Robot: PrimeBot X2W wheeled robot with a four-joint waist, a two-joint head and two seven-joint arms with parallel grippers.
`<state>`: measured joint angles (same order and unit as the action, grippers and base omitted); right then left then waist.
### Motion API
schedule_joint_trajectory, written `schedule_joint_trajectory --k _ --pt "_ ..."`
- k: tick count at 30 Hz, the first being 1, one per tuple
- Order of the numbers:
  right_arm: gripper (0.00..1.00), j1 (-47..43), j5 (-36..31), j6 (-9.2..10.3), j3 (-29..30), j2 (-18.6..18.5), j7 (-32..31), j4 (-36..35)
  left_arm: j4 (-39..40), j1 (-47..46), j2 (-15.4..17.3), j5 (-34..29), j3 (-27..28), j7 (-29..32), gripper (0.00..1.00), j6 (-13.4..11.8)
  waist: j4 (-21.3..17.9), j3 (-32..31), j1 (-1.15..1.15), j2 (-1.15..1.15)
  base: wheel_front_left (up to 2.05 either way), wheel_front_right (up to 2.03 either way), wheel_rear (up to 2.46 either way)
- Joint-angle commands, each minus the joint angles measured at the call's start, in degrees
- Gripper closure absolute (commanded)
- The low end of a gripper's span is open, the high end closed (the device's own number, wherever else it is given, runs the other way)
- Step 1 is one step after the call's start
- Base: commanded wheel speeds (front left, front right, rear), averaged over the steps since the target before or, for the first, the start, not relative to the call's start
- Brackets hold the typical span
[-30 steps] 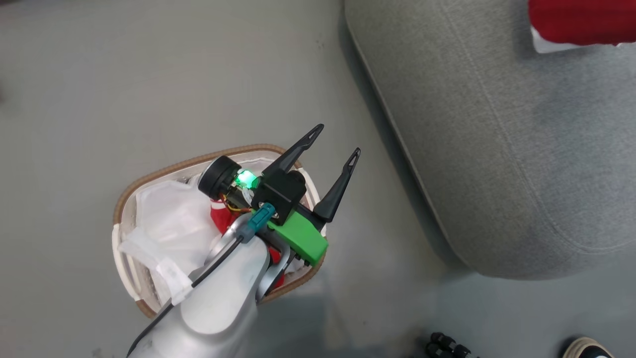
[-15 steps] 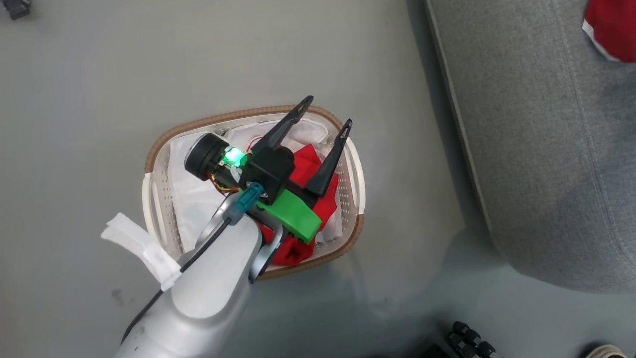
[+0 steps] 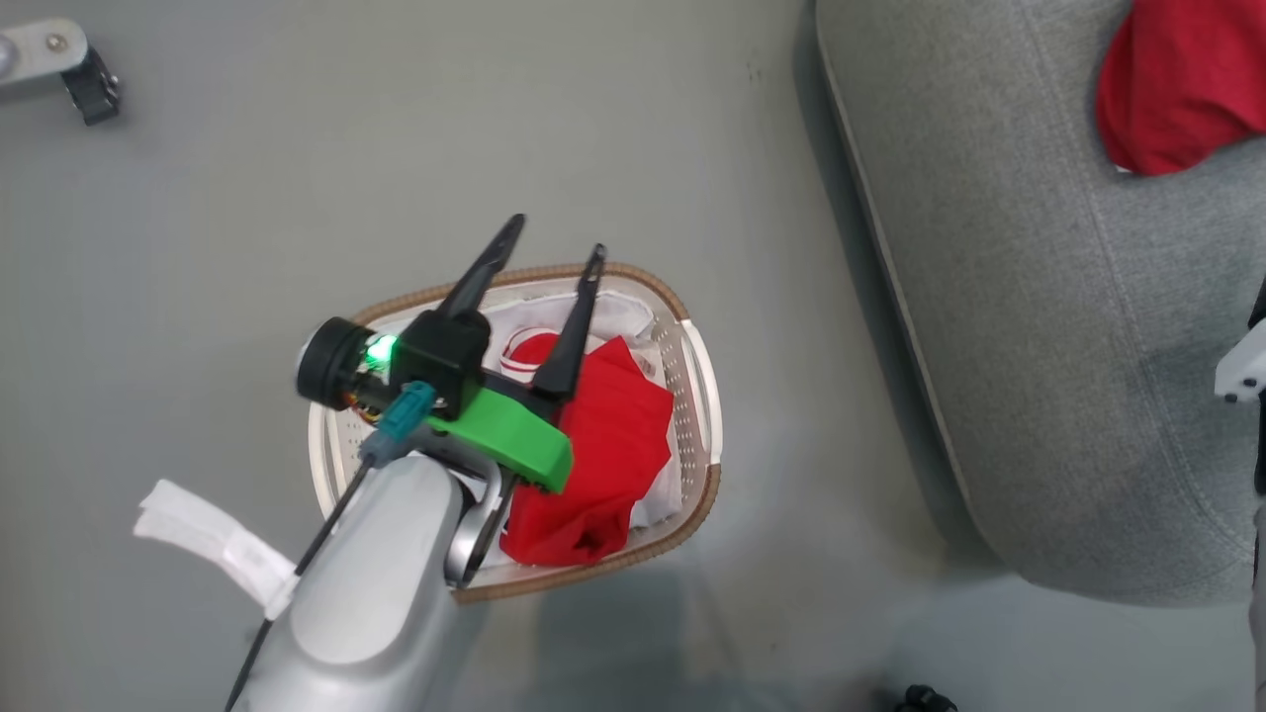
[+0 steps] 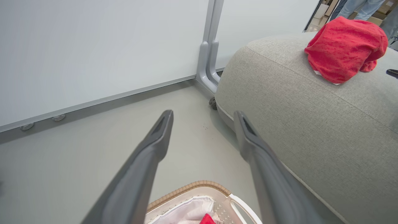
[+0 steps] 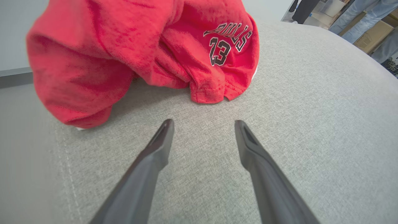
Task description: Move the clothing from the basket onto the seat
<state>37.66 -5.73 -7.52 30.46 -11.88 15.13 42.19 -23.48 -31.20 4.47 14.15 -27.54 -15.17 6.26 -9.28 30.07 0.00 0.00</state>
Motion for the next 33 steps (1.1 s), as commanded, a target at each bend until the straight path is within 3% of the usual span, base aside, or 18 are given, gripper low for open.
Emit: schedule_joint_trajectory --k 1,9,23,33 --pt "0.00 -2.3 0.0 0.07 -0.8 0.0 0.0 -1.1 0.5 1.2 0.1 0.3 1.5 0.0 0.00 -0.3 0.1 -2.8 0.00 0.00 0.00 0.00 0.00" --pt "0.00 -7.0 2.3 0.07 -5.6 2.0 0.0 -5.4 1.5 5.6 -0.2 -1.4 8.1 0.0 0.00 -0.8 2.9 -7.9 0.00 0.00 0.00 0.00 0.00" --pt "0.00 -9.4 7.6 0.07 -19.9 5.9 0.0 -9.9 1.1 11.4 -1.1 -4.5 17.6 0.0 0.00 -1.2 11.0 -14.0 0.00 0.00 0.00 0.00 0.00" --pt "0.00 -11.7 10.8 0.07 -28.8 8.2 0.0 -12.9 1.9 15.2 -1.2 -7.6 24.5 0.0 0.00 -1.3 12.8 -17.3 0.00 0.00 0.00 0.00 0.00"
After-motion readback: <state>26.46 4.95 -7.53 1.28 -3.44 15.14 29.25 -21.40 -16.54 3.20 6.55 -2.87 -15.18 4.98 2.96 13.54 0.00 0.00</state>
